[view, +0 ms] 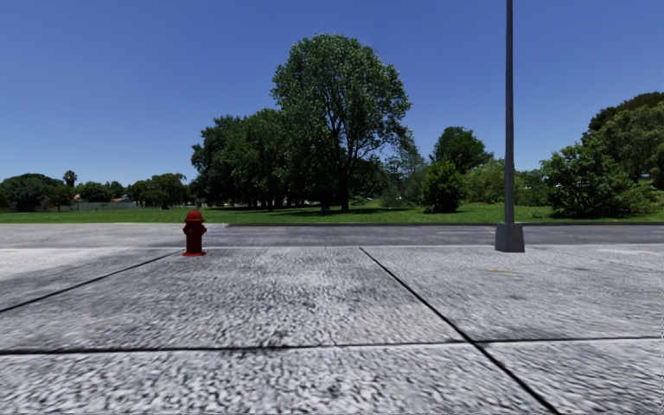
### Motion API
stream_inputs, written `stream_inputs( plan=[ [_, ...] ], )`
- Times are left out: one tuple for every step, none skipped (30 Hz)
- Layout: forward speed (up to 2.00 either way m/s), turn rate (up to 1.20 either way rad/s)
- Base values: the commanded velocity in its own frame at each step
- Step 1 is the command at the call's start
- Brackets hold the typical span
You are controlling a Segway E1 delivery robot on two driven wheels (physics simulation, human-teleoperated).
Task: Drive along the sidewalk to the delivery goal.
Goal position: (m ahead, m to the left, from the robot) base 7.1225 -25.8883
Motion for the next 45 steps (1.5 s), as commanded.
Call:
stream_inputs(
  plan=[
    [1.79, 0.00],
    [1.79, 0.00],
    [1.79, 0.00],
    [1.79, 0.00],
    [1.79, 0.00],
    [1.79, 0.00],
    [1.79, 0.00],
    [1.79, 0.00],
    [1.79, 0.00],
    [1.79, 0.00],
    [1.79, 0.00],
    [1.79, 0.00],
    [1.79, 0.00],
    [1.79, 0.00],
    [1.79, 0.00],
    [1.79, 0.00],
    [1.79, 0.00],
    [1.79, 0.00],
    [1.79, 0.00],
    [1.79, 0.00],
    [1.79, 0.00],
    [1.79, 0.00],
    [1.79, 0.00],
    [1.79, 0.00],
    [1.79, 0.00],
    [1.79, 0.00],
    [1.79, 0.00],
    [1.79, 0.00],
    [1.79, -0.02],
    [1.79, -0.48],
    [1.79, -0.64],
    [1.79, -0.77],
    [1.79, -0.94],
    [1.79, -1.02],
    [1.79, -1.07],
    [1.79, -1.07],
    [1.79, -1.08],
    [1.79, -1.09],
    [1.79, -1.09],
    [1.79, -1.09],
    [1.79, -1.09],
    [1.79, -1.09],
    [1.79, -1.09],
    [1.79, -1.09],
    [1.79, -1.09]
  ],
)
